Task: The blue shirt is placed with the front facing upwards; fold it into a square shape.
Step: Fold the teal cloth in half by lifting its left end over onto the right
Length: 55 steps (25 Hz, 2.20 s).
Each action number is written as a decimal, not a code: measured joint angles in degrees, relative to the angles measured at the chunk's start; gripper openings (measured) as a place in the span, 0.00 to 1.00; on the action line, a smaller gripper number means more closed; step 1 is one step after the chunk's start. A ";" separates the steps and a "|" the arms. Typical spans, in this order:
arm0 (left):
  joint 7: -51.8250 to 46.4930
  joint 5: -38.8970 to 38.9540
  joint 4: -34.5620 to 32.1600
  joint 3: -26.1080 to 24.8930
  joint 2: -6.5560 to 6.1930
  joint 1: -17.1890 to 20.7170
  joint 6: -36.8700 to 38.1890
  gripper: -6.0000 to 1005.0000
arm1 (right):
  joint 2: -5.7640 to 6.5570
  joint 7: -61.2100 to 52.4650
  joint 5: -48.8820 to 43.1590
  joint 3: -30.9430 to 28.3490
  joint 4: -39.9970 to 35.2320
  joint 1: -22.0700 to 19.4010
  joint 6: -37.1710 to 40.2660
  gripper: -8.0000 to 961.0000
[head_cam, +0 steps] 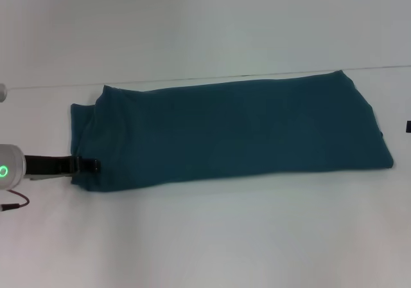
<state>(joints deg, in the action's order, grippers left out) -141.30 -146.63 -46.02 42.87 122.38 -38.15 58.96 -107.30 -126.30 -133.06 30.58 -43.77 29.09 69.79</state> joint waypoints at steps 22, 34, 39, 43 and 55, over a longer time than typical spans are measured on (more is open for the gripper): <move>-0.92 -1.98 -0.39 0.72 0.23 -0.07 -0.33 0.08 | -0.31 0.00 0.00 0.00 0.00 -0.13 0.09 0.79; -0.22 -1.97 -4.26 -1.02 -0.99 3.08 2.63 0.03 | -1.52 -0.12 0.37 -0.04 0.45 0.30 -0.44 0.79; 2.43 -2.14 -5.67 -5.85 -1.79 4.18 5.89 0.03 | -2.72 -0.17 0.59 -0.36 0.24 1.15 -1.27 0.79; 2.76 -3.02 -7.93 -8.77 -2.12 5.93 7.40 0.03 | -3.17 -0.17 0.61 -0.60 0.47 1.83 -2.01 0.79; 4.07 -5.57 -12.54 -17.05 -3.64 8.43 12.18 0.03 | -3.70 0.00 0.63 -0.62 0.53 3.08 -2.60 0.79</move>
<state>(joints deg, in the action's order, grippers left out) -137.23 -152.21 -58.56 25.82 118.74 -29.73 71.14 -111.00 -126.29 -132.44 29.97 -43.24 32.17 67.18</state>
